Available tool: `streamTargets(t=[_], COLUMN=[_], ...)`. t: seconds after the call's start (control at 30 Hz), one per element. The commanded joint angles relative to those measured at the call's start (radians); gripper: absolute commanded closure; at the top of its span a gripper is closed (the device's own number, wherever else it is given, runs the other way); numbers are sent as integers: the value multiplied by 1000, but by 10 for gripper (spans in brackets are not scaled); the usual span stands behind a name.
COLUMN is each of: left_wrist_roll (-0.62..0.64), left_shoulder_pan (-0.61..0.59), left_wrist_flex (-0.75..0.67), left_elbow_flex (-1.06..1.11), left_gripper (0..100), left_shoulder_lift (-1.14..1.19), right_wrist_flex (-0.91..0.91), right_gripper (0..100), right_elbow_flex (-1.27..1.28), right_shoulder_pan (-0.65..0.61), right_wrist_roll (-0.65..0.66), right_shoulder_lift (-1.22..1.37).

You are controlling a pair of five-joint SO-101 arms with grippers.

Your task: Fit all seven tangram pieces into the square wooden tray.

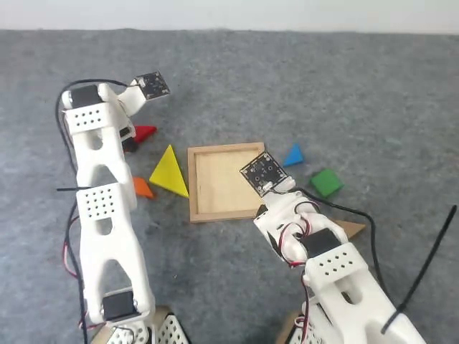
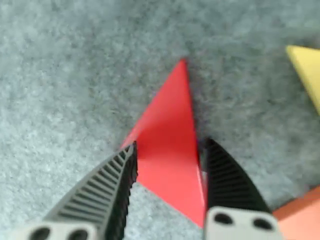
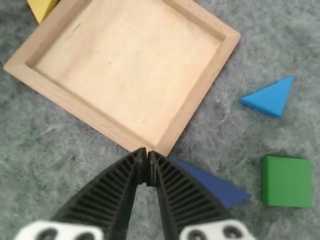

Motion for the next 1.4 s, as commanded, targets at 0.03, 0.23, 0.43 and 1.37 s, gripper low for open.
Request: streamTargets(t=[0.03, 0.23, 0.43, 1.37], left_wrist_roll=[153, 525, 588, 1126], left_shoulder_pan=[-103, -163, -176, -120], left_wrist_flex=[34, 40, 38, -767], left_elbow_flex=[-62, -35, 472, 1081], left_gripper=[851, 852, 852, 989], left_shoulder_lift=[114, -18, -327, -838], right_wrist_flex=[-19, -19, -19, -19], right_gripper=[989, 989, 989, 989], right_elbow_flex=[-14, -14, -14, -14], right_shoulder_pan=[-1, -1, -1, 1], right_wrist_roll=[-2, -2, -2, -2], right_shoulder_lift=[1, 1, 1, -1])
